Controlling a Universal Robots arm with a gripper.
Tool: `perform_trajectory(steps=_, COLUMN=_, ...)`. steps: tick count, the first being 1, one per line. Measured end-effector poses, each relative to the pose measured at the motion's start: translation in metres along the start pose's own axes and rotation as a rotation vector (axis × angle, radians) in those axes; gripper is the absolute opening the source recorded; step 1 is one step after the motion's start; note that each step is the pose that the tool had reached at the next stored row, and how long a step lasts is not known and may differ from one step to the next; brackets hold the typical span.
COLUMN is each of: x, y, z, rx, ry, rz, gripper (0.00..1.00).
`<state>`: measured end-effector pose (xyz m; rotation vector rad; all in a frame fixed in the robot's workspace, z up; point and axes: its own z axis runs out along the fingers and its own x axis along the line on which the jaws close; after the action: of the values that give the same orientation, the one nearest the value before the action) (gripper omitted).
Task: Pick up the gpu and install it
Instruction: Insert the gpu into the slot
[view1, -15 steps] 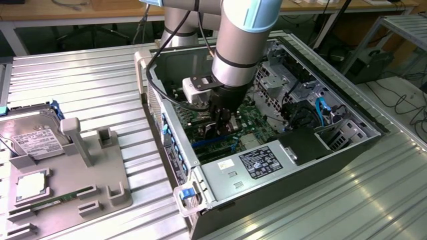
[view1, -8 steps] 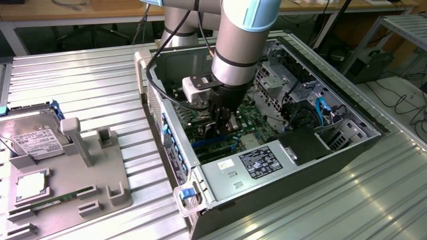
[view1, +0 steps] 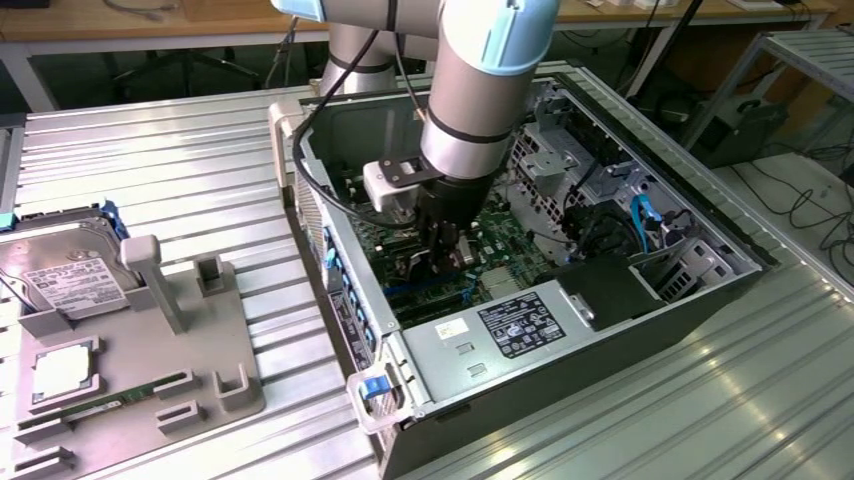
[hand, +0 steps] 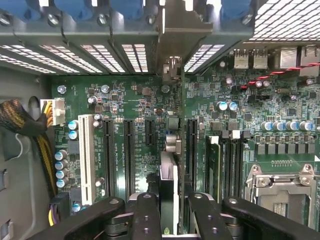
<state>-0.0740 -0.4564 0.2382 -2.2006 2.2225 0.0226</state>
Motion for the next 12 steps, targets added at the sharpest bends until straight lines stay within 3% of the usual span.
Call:
perform_trajectory(steps=8, x=0.0, y=0.0, z=0.0047, rx=-0.0001, ry=-0.0011, rz=0.0, gripper=0.27)
perform_trajectory(steps=12, x=0.0, y=0.0035, z=0.0123, rx=-0.0011, ry=0.0008, rz=0.0, gripper=0.27)
